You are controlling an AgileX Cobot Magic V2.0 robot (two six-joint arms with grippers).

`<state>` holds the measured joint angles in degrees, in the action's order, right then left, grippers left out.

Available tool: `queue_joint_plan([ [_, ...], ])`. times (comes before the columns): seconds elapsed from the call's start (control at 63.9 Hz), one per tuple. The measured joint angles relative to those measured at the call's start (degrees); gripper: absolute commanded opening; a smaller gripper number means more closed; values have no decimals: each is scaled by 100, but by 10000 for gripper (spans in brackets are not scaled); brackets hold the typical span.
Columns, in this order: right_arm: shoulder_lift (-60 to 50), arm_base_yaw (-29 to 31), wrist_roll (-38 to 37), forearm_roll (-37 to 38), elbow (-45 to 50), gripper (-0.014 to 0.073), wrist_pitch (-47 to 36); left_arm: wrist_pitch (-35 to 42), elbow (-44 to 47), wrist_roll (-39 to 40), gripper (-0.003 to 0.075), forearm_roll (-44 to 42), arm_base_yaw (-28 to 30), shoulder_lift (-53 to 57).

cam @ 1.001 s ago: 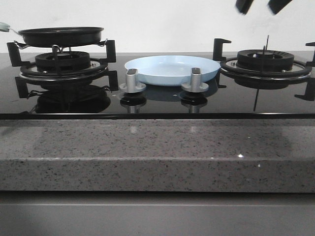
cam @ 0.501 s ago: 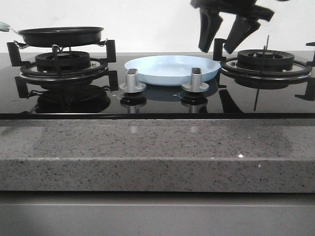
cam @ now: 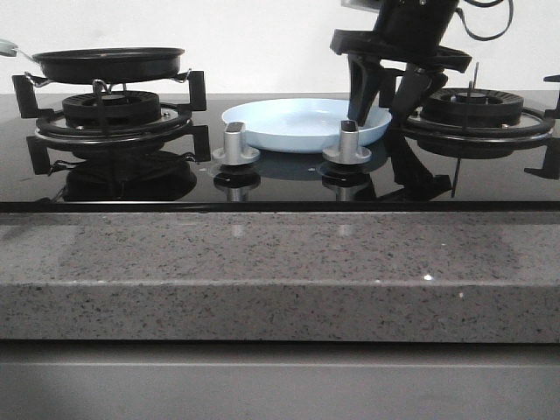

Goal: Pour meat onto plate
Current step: 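Lower the right gripper to the light blue plate's rim and grasp it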

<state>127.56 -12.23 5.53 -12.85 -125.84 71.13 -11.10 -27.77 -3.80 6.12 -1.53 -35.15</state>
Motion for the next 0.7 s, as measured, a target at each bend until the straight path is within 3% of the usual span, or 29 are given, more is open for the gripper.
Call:
queue_joint_plan([
  [0.172, 9, 0, 5, 0, 0, 165, 0, 0, 0, 0, 636, 0, 0, 0],
  [0.313, 9, 0, 5, 0, 0, -76, 0, 0, 0, 0, 636, 0, 0, 0],
  [0.704, -49, 0, -58, -103, -24, -60, -119, 9, 0, 0, 636, 0, 0, 0],
])
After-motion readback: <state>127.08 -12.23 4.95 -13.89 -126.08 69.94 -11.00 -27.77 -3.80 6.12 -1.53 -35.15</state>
